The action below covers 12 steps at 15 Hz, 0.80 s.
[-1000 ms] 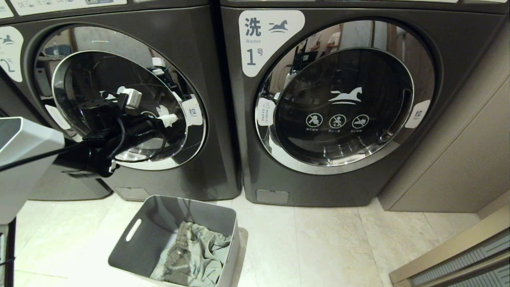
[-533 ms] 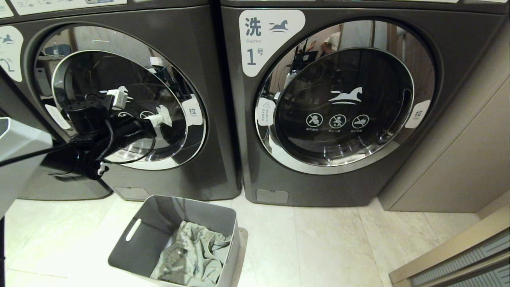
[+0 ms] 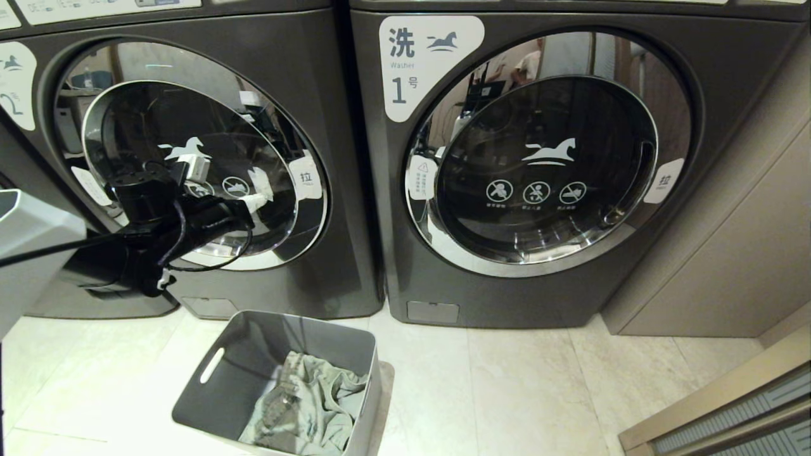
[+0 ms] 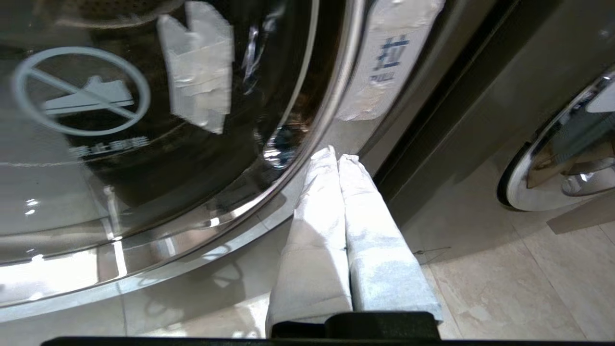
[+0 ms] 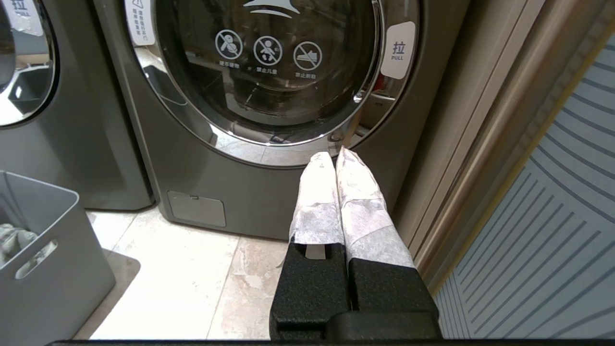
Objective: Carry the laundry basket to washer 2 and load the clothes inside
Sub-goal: Open the lid of the washing machine
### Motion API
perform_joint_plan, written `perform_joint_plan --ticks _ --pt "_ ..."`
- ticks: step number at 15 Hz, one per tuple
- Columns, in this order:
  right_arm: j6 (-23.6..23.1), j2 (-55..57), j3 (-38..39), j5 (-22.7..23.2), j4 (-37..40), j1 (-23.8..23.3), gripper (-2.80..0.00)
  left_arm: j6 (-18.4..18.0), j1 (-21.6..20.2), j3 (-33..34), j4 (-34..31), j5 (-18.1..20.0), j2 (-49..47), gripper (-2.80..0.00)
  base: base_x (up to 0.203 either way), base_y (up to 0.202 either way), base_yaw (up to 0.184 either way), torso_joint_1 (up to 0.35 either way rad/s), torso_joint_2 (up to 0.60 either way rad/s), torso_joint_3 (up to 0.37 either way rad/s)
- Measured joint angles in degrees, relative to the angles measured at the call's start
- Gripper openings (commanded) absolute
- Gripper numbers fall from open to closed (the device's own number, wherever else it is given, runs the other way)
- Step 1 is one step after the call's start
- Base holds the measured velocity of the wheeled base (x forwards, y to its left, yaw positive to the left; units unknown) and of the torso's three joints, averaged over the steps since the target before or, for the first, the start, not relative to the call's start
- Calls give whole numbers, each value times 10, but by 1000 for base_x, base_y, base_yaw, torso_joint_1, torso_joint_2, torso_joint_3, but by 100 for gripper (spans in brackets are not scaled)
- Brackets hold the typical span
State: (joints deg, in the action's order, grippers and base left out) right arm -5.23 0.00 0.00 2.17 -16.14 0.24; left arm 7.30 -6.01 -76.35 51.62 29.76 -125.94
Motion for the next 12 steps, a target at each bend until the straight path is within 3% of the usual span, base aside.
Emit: perform_joint_plan --ticks 5,6,7,12 --pt "0 0 0 0 0 0 -280 -4 0 1 -1 -13 1 -280 0 0 0 0 0 0" --pt "0 0 0 0 0 0 -280 -3 -2 1 -1 -12 1 -131 0 0 0 0 0 0" --pt "0 0 0 0 0 0 -280 -1 -3 0 -1 -10 1 0 0 0 0 0 0 0" --pt "0 0 0 0 0 0 -280 2 -4 -33 0 -4 -11 0 0 0 0 0 0 0"
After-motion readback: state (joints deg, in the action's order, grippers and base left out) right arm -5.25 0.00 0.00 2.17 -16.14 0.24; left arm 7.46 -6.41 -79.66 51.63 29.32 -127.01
